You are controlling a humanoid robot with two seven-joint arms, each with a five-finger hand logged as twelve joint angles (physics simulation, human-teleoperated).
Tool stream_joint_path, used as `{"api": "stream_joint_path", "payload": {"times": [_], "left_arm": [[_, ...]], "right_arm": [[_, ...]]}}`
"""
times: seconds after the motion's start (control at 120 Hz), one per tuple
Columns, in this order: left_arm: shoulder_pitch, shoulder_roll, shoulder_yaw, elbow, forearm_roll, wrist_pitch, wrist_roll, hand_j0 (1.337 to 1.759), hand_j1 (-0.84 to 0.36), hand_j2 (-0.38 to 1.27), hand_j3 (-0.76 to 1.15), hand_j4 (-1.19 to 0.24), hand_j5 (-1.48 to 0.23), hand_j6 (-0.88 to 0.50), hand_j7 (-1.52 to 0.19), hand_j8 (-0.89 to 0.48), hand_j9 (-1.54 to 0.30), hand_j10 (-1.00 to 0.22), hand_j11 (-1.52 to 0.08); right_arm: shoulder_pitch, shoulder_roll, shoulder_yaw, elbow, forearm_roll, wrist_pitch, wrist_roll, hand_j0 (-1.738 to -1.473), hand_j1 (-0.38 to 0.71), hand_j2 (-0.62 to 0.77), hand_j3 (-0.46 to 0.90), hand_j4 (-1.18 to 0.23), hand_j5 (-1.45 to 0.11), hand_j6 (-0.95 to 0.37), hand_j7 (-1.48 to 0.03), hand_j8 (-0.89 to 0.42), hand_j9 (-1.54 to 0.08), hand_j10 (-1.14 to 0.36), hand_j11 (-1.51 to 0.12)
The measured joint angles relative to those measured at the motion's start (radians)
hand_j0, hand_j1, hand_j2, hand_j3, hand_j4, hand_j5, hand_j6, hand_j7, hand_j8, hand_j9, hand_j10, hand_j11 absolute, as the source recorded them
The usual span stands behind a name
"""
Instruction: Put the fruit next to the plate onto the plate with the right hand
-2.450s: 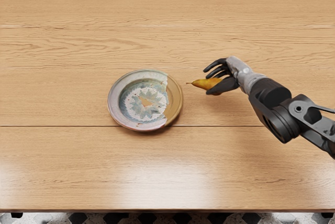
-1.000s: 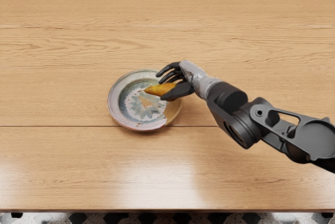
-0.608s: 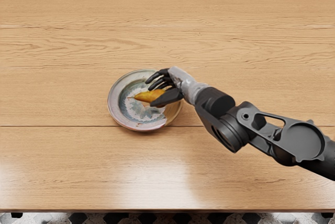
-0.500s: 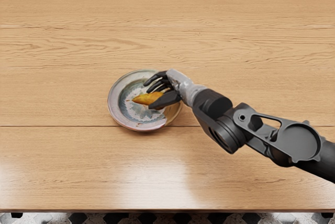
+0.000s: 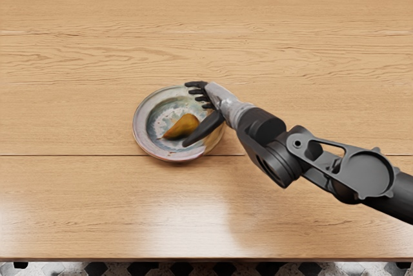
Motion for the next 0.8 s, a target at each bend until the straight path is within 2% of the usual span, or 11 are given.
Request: {"api": "stream_joint_path", "payload": {"times": [0.258, 0.492, 0.683, 0.8], "left_arm": [[0.0, 0.0, 0.0, 0.0, 0.0, 0.0, 0.0, 1.658, 0.35, 0.0, 0.0, 0.0, 0.0, 0.0, 0.0, 0.0, 0.0, 0.0, 0.0], [0.001, 0.0, 0.001, 0.0, 0.0, 0.0, 0.0, 1.658, 0.35, 0.0, 0.0, 0.0, 0.0, 0.0, 0.0, 0.0, 0.0, 0.0, 0.0], [0.007, 0.0, 0.002, 0.0, 0.0, 0.0, 0.0, 1.658, 0.35, 0.0, 0.0, 0.0, 0.0, 0.0, 0.0, 0.0, 0.0, 0.0, 0.0], [0.007, 0.0, 0.003, 0.0, 0.0, 0.0, 0.0, 1.658, 0.35, 0.0, 0.0, 0.0, 0.0, 0.0, 0.0, 0.0, 0.0, 0.0, 0.0]], "right_arm": [[0.01, -0.043, 0.031, 0.005, 0.011, 0.054, 0.0, -1.658, -0.3, 0.01, 0.0, -0.04, -0.06, -0.04, -0.06, -0.04, -0.06, -0.04, -0.06], [-0.011, -0.217, 0.195, 0.008, 0.204, 0.465, 0.007, -1.658, -0.33, 0.0, 0.0, -0.01, -0.02, -0.01, -0.02, -0.01, -0.02, -0.01, -0.02], [-0.122, -0.34, 0.376, 0.007, 0.351, 0.787, 0.012, -1.658, -0.34, 0.0, 0.0, -0.01, -0.01, -0.01, -0.01, 0.0, -0.01, 0.0, -0.01], [-0.166, -0.405, 0.44, 0.005, 0.448, 0.919, 0.013, -1.658, -0.35, 0.0, 0.0, 0.0, 0.0, 0.0, 0.0, 0.0, 0.0, 0.0, 0.0]]}}
